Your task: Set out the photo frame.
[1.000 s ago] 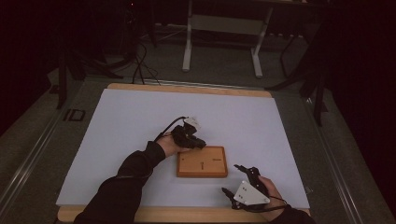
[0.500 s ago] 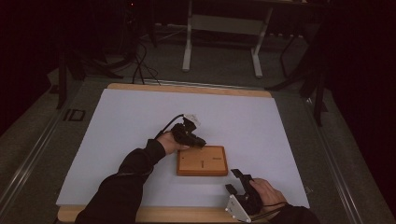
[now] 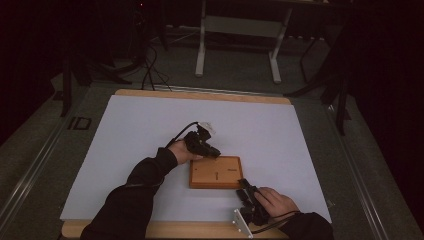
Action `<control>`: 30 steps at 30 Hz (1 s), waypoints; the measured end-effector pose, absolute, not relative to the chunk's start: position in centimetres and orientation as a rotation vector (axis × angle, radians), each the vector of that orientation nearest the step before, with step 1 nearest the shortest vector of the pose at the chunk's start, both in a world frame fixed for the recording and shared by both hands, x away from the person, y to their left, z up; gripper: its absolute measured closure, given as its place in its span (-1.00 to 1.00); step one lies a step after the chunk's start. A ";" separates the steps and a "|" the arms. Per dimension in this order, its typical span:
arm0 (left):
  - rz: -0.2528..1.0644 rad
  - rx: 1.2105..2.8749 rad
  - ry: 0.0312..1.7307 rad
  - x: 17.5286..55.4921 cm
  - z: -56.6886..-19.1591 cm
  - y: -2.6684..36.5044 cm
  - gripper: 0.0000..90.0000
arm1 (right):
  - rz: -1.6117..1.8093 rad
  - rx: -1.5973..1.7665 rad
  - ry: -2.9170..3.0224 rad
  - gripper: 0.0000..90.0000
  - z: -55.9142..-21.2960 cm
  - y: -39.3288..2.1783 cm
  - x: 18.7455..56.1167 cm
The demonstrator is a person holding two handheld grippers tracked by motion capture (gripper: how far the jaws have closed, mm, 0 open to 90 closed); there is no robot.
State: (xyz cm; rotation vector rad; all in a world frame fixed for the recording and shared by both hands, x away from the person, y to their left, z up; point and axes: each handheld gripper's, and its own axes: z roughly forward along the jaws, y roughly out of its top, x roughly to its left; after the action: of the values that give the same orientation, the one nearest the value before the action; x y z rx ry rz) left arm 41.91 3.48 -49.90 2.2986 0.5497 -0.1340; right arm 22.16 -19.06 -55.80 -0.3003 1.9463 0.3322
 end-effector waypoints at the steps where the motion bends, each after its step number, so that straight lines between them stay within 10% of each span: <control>1: -0.133 2.300 0.547 41.9 -49.9 3.5 0.87 | 0.329 -0.291 1.956 0.07 -55.9 -19.0 22.3; 8: -0.119 2.307 0.539 41.8 -49.8 3.4 0.87 | 0.310 -0.299 1.944 0.48 -56.3 -18.8 22.7; 18: -0.079 2.321 0.519 41.5 -49.7 3.2 0.84 | 0.302 -0.323 1.962 0.49 -55.9 -18.8 22.8; 30: 0.063 2.201 0.489 39.4 -47.6 5.0 -0.41 | 0.381 -0.289 2.068 0.49 -53.7 -19.0 23.8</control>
State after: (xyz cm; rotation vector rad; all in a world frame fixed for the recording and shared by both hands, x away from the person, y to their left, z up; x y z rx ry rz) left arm 39.39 4.96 -47.56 2.2014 0.4890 0.0630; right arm 23.78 -19.03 -53.66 -0.2890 2.0683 0.3815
